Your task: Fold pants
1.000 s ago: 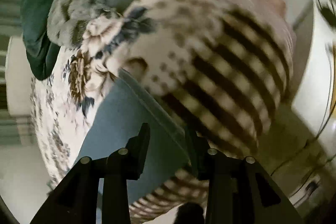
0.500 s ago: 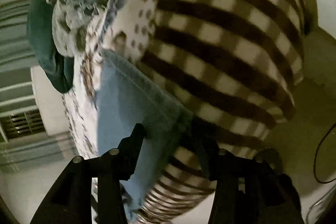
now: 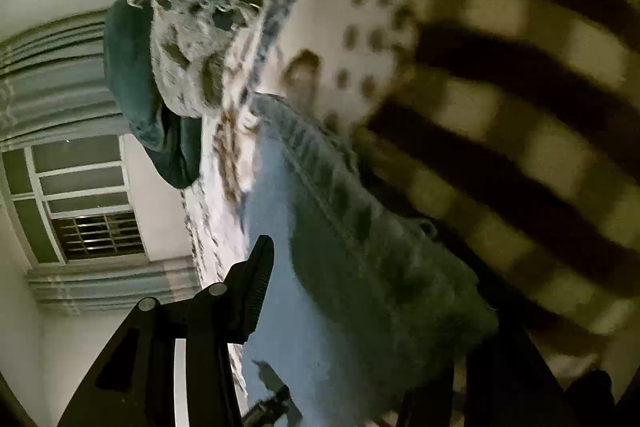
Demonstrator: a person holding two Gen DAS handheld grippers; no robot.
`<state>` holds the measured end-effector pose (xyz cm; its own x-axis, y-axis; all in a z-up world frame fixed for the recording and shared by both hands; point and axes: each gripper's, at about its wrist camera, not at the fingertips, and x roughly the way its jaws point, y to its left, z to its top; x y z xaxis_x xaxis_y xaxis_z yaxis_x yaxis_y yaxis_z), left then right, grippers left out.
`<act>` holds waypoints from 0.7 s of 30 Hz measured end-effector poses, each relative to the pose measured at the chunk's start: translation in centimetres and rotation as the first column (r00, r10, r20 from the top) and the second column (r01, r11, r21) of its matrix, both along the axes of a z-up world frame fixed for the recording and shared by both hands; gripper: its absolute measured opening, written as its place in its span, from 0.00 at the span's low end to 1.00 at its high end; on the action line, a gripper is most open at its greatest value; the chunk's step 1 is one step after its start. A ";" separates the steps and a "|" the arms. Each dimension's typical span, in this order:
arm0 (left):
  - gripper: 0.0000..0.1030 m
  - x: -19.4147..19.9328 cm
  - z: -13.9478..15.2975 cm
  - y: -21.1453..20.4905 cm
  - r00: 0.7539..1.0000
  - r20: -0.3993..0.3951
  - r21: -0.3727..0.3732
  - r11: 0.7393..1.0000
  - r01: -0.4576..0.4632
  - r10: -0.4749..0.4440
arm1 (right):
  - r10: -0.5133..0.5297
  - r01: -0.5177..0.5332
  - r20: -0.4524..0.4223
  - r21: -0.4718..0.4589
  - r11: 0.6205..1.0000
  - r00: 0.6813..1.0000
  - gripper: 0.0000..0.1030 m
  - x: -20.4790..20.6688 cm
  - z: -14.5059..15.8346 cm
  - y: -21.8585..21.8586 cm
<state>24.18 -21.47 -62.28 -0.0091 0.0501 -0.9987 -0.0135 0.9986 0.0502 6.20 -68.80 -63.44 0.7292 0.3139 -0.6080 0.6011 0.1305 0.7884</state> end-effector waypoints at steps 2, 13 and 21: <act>1.00 0.5 0.6 0.2 1.000 0.003 -0.009 1.000 -0.021 0.021 | -0.007 0.007 -0.004 -0.025 1.000 1.000 0.10 1.1 0.7 0.3; 1.00 2.1 9.2 4.3 0.990 0.130 -0.039 0.998 -0.056 0.061 | 0.192 -0.180 0.037 -0.212 0.960 0.981 0.09 6.2 15.8 8.0; 1.00 -0.1 13.1 11.4 0.968 0.244 0.043 0.997 -0.061 0.049 | 0.429 -0.412 -0.004 -0.283 0.866 0.903 0.09 11.2 20.0 23.3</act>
